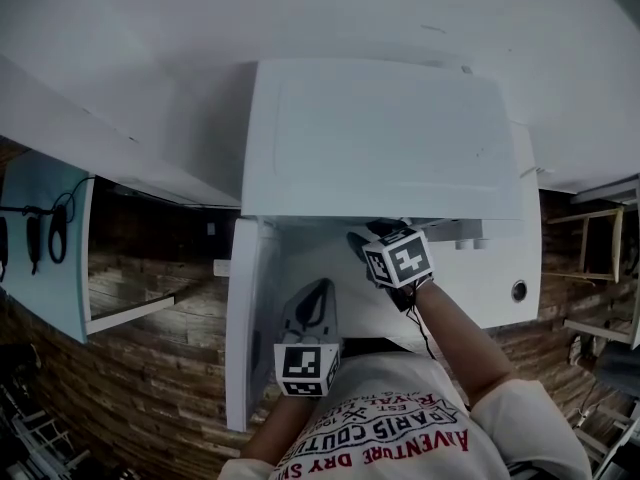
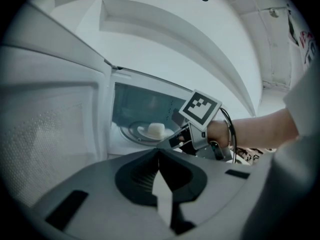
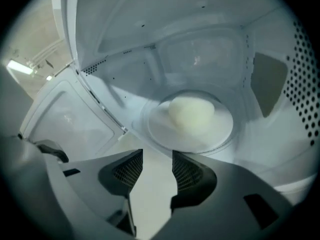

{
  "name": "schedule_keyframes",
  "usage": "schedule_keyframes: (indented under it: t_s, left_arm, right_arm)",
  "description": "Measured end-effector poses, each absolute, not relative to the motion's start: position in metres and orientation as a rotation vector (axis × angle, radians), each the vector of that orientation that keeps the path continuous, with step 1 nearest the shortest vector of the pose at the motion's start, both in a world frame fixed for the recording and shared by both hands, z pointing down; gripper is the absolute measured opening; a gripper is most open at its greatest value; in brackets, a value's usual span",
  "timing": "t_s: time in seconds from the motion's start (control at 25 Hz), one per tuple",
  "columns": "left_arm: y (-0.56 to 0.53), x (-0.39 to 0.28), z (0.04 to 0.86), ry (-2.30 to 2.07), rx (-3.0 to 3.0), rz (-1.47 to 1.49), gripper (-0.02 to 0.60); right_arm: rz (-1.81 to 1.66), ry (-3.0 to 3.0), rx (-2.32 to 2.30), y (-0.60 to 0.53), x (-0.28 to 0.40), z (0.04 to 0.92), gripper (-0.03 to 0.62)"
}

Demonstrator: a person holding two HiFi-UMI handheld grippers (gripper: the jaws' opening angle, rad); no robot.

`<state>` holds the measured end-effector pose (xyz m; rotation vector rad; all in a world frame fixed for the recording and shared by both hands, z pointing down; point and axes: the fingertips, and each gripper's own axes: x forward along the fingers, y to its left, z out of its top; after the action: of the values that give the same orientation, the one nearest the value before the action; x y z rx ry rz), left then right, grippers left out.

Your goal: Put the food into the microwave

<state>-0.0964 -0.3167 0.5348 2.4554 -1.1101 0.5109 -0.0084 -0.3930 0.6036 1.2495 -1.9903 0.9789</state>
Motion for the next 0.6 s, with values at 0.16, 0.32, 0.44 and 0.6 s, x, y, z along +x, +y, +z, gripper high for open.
schedule_keyframes:
  t_s: [0.16, 0.32, 0.44, 0.6]
  left_arm:
    - [-0.317, -0.098, 0.535, -1.114, 2.454, 0.506, 0.006]
    - [-0.316, -0.098, 0.533, -1.118, 2.45, 0.501, 0.006]
    - [-0.316, -0.099, 0.531, -1.121, 2.452, 0.496, 0.006]
    - [-0.32, -0.098, 0.525, -1.137, 2.468, 0.486, 0.006]
  right_arm:
    - [0.76, -1.916, 1.173, -0.39, -0.011, 0.599, 0.184]
    - [0.719, -1.926, 1.169, -0.393, -0.015, 0.59, 0.178]
    - [0.735, -1.936, 1.199, -0.389, -0.013, 0.586, 0.165]
    - [0.762, -1.957, 1.331, -0.382, -0.004, 0.571, 0.039]
